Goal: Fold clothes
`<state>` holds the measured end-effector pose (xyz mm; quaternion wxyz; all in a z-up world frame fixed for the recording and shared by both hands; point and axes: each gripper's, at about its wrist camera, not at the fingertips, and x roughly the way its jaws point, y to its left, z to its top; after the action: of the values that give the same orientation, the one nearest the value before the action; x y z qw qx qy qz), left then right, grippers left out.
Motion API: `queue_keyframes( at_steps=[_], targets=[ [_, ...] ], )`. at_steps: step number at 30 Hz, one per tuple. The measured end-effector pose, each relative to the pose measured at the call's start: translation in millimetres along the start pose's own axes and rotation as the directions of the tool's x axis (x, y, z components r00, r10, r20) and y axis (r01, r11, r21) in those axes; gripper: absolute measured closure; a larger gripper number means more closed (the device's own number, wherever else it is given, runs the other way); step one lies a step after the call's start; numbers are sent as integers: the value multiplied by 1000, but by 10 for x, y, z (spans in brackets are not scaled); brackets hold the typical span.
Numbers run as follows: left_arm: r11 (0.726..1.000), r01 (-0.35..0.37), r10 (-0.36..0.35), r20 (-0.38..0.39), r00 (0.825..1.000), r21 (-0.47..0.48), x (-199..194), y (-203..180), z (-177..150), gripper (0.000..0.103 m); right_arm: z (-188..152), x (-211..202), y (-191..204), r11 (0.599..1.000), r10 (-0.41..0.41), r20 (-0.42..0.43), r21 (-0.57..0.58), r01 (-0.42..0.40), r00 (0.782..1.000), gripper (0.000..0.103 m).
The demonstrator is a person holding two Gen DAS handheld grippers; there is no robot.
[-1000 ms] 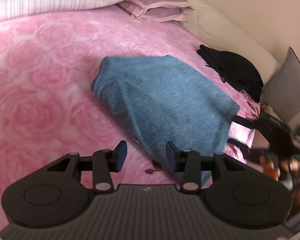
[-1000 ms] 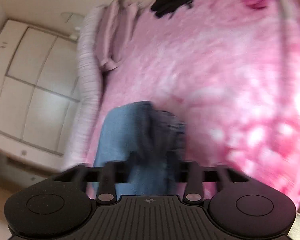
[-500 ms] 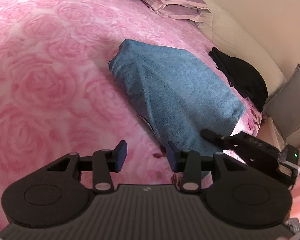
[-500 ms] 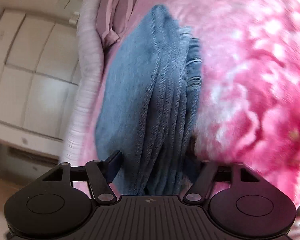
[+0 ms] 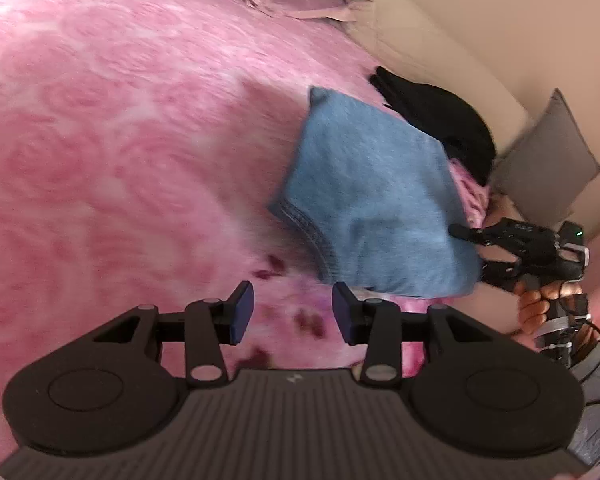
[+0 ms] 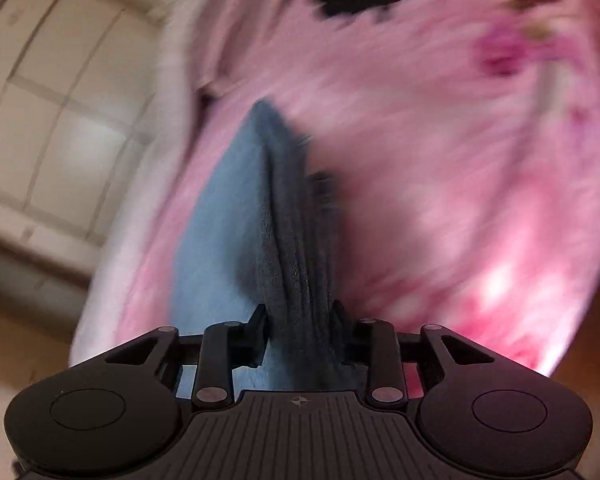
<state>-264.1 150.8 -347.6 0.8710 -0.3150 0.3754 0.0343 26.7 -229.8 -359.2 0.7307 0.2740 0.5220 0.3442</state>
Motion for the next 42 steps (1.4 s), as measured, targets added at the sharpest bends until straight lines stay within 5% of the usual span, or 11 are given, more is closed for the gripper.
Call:
queue_keyframes(
  at_steps=[5, 10, 12, 13, 16, 18, 24, 26, 30, 37, 42],
  targets=[
    [990, 105, -106, 4, 994, -95, 238, 16, -49, 65, -177, -167, 22, 1000, -8, 151, -27, 12, 988, 50],
    [953, 193, -181, 69, 981, -232, 443, 158, -69, 67, -535, -171, 125, 992, 3, 224, -126, 26, 975, 50],
    [931, 224, -202, 103, 974, -290, 527, 242, -75, 83, -600, -117, 191, 975, -26, 236, -206, 76, 971, 62],
    [931, 229, -203, 118, 972, -284, 539, 261, -56, 87, -618, -84, 218, 967, -41, 237, -236, 98, 971, 81],
    [957, 209, -183, 144, 973, -200, 574, 227, -17, 90, -651, -27, 257, 947, -82, 221, -286, 145, 972, 87],
    [982, 151, -135, 139, 981, -112, 664, 186, -35, 89, -694, -3, 174, 952, -97, 208, -264, 152, 973, 87],
    [981, 135, -125, 75, 989, -136, 598, 232, 42, 80, -726, -2, 35, 974, -91, 195, -188, 128, 977, 79],
    [987, 105, -97, 64, 993, -123, 439, 269, 88, 79, -667, -78, 80, 966, -121, 182, -207, 158, 976, 55],
    [994, 55, -42, 136, 990, -98, 280, 339, 390, 69, -437, -238, 226, 943, -131, 212, -274, 188, 968, 52],
    [989, 124, -117, 79, 990, -87, 997, 27, 1200, 63, 255, 40, 589, 918, -81, 253, -357, 171, 964, 52],
    [961, 189, -180, 62, 982, -201, 1429, 95, 1502, 64, 650, 412, 701, 924, -37, 182, -368, 103, 983, 52]
  ],
)
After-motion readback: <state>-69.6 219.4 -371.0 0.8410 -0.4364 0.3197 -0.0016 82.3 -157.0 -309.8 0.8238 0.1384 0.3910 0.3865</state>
